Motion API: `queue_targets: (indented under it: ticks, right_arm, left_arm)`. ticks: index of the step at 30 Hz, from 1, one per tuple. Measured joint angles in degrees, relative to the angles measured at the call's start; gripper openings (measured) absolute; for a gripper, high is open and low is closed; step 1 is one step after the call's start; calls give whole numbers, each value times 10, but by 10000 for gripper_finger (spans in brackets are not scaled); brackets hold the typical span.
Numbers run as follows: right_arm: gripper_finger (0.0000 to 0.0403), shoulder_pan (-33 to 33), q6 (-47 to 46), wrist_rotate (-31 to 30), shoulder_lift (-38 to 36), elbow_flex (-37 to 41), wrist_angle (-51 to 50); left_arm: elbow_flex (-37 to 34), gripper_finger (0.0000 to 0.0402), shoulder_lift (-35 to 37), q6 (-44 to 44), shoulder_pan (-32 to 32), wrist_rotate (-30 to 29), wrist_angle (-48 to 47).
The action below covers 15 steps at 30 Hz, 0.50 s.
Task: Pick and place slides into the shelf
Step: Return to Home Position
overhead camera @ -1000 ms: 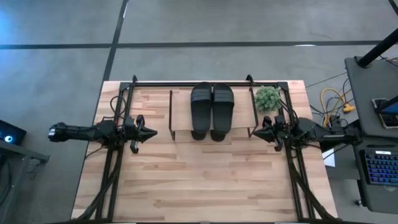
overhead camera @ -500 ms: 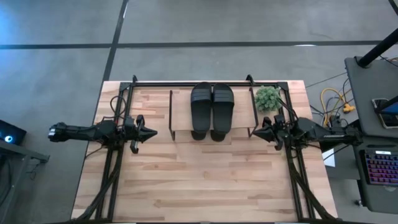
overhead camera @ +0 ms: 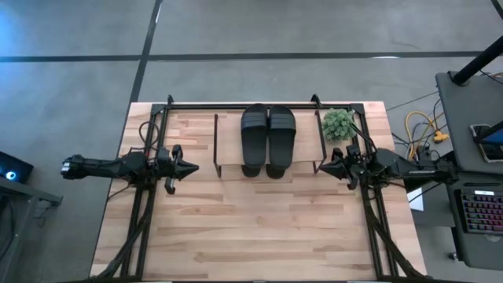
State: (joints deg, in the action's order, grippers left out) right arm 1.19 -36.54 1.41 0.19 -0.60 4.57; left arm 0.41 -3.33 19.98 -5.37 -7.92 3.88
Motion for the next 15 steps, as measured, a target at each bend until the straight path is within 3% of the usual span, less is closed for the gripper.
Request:
queue_targets:
  ticks: [6, 15]
  right_arm:
    - [13, 0, 0, 0, 0, 0, 0]
    - [13, 0, 1, 0, 0, 0, 0]
  left_arm:
    - [0, 1, 0, -70, 0, 0, 1]
    - [0, 1, 0, -69, 0, 0, 1]
